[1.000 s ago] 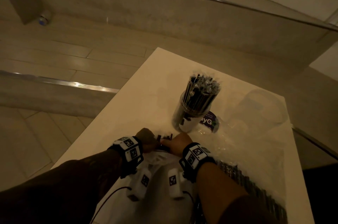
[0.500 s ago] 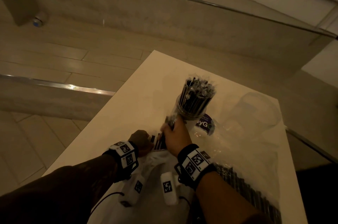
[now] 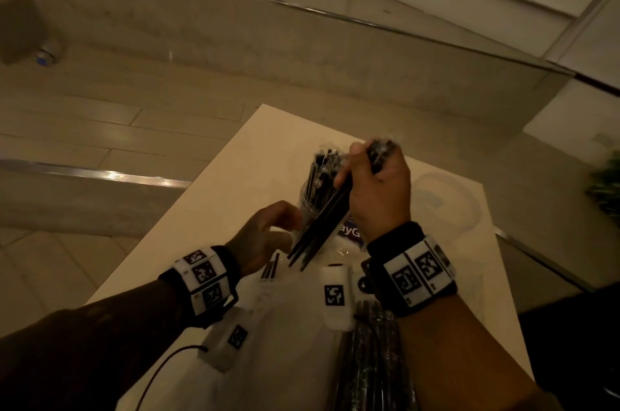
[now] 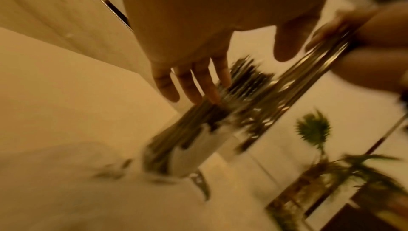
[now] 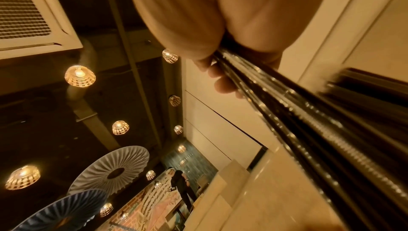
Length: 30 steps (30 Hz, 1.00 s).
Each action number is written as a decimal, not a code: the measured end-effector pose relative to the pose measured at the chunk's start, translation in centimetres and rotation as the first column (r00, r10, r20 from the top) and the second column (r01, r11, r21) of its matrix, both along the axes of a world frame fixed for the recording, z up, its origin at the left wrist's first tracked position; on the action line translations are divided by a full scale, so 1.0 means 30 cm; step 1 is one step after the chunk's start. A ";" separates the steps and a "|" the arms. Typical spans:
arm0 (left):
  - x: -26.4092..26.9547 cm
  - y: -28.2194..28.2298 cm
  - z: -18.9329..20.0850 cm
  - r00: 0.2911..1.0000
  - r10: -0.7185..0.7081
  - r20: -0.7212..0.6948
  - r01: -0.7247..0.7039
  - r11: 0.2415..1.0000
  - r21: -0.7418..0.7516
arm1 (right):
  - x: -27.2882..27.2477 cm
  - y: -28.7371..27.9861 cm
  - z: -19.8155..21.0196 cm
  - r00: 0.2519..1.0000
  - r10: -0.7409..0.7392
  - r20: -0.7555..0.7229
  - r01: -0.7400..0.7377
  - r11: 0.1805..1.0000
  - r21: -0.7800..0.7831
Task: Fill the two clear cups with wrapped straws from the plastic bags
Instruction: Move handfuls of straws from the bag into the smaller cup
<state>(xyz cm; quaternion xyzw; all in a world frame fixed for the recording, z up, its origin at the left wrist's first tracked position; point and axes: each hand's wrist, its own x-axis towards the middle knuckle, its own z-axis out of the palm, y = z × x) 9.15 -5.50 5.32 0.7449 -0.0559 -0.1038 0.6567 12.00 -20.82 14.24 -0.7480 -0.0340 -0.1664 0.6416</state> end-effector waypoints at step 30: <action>-0.015 -0.246 0.128 0.976 -0.163 0.145 0.147 0.983 0.114 | -0.123 -0.049 -0.113 0.970 0.046 -0.238 -0.062 0.996 -0.059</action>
